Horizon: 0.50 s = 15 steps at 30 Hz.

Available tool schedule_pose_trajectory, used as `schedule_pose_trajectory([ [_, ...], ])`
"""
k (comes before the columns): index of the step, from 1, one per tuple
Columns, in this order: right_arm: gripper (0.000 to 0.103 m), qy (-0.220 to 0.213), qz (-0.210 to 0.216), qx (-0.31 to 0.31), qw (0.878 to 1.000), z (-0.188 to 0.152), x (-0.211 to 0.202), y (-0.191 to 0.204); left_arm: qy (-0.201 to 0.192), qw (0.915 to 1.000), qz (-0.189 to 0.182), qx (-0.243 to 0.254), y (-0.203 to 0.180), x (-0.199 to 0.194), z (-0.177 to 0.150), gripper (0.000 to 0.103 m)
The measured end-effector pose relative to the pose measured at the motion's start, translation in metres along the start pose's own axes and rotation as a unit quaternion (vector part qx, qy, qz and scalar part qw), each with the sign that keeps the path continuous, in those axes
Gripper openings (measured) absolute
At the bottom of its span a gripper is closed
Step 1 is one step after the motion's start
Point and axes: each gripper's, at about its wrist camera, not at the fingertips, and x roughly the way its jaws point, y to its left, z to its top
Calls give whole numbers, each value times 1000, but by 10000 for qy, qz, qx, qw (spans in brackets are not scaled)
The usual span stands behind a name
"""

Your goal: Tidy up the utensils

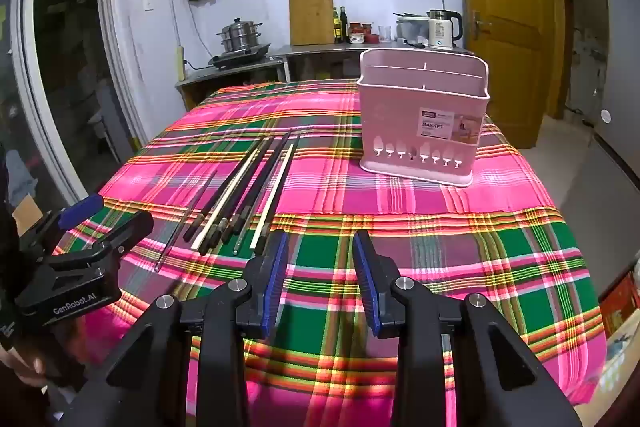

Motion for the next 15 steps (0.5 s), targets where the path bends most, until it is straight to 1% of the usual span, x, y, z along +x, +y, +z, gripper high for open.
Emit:
schedule_pose_trajectory([
  [15,34,8,-9,-26,10000,1,-1,2,-72,10000,-25,-45,-6,-7,1,98],
])
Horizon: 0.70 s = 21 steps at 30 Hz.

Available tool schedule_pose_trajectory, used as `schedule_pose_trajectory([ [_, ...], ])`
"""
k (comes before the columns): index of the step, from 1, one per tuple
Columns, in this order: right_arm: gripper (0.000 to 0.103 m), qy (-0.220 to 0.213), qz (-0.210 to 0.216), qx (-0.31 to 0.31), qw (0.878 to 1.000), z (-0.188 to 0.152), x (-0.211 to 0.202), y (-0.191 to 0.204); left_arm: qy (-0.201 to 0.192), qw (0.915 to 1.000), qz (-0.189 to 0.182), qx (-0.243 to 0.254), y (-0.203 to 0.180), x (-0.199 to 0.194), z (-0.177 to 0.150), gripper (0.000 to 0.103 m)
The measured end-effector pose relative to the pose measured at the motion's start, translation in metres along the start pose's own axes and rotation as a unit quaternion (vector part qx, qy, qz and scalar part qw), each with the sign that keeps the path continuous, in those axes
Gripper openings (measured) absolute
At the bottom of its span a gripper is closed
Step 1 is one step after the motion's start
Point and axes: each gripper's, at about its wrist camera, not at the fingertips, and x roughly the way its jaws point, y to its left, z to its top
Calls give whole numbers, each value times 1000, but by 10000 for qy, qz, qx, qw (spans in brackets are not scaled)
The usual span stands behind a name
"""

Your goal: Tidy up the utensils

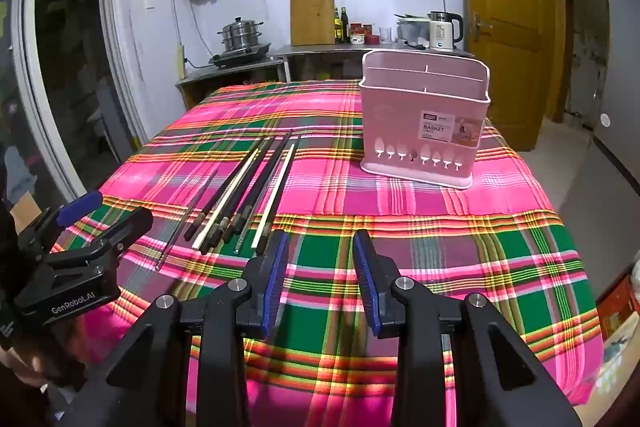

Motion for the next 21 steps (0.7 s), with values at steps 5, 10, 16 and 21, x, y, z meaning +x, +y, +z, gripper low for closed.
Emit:
schedule_pose_trajectory([
  [5,34,3,-5,-9,10000,-1,0,0,18,10000,-12,4,4,2,1,98],
  [10,34,3,-22,-14,10000,-1,1,2,44,10000,-42,6,5,2,0,98],
  [16,34,4,-22,-15,10000,-2,-1,2,41,10000,-47,6,5,3,-1,98],
  [21,34,5,-23,-21,10000,-2,-1,2,24,10000,-56,10,4,1,0,98],
])
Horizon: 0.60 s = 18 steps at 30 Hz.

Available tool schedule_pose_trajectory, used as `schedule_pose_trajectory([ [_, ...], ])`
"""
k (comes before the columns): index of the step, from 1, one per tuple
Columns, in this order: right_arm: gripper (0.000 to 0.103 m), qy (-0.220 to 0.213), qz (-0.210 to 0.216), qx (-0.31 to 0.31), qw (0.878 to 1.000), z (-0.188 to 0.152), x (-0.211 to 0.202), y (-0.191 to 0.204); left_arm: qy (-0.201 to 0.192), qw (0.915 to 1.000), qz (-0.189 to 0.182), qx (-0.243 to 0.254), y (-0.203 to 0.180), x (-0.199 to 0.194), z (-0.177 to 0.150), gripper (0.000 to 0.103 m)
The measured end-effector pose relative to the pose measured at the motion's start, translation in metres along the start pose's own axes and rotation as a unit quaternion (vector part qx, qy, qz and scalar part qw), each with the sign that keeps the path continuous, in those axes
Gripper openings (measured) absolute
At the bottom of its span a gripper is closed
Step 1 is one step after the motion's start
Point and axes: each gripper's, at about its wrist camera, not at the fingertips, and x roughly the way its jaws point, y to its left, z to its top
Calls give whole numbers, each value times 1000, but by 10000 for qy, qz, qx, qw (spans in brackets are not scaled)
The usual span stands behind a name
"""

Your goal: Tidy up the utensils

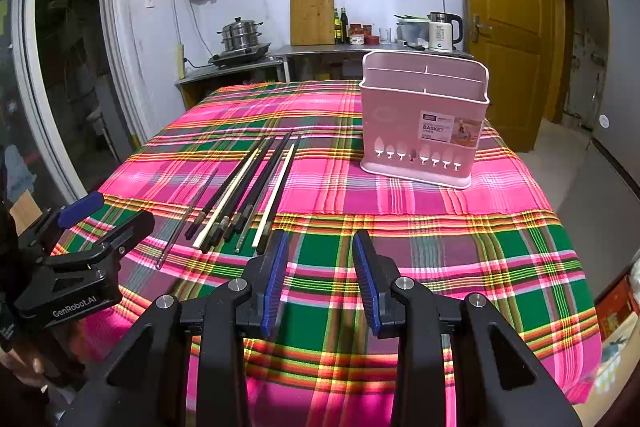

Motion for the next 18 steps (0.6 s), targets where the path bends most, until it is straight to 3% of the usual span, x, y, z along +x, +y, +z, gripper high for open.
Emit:
schedule_pose_trajectory([
  [18,34,20,-14,2,10000,0,0,0,-6,10000,-8,1,-1,-1,0,98],
])
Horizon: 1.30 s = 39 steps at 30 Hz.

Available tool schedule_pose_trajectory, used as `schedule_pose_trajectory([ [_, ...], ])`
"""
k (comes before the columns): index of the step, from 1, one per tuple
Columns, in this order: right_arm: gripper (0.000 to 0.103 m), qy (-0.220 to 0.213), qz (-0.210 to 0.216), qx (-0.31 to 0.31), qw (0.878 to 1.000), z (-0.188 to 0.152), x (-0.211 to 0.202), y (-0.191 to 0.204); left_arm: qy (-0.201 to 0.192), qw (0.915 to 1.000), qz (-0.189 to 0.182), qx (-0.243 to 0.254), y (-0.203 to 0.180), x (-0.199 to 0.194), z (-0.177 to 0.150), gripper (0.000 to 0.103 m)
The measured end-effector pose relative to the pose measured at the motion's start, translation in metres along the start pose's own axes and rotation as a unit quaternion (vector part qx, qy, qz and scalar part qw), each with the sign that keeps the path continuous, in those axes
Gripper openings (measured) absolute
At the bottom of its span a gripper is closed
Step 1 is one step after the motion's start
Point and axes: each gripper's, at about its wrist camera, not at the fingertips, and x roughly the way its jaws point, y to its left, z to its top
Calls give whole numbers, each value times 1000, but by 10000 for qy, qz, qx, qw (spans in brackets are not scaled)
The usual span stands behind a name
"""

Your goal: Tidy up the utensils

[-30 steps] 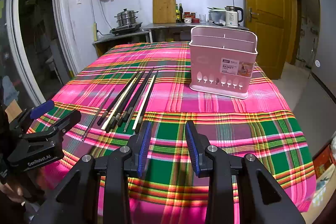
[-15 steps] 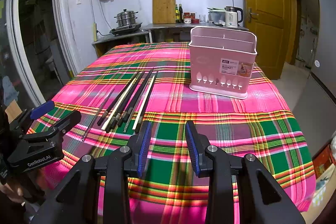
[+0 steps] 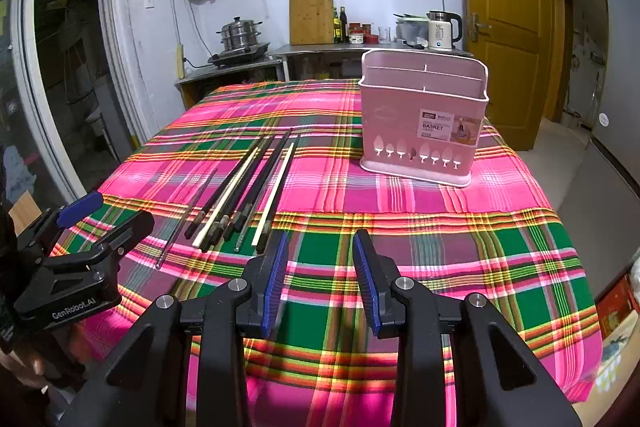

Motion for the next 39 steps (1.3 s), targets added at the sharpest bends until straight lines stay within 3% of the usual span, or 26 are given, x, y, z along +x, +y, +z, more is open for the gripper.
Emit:
schedule_pose_trajectory([
  [39,34,5,13,-17,10000,-3,1,1,21,10000,-28,14,-3,-1,-3,98],
])
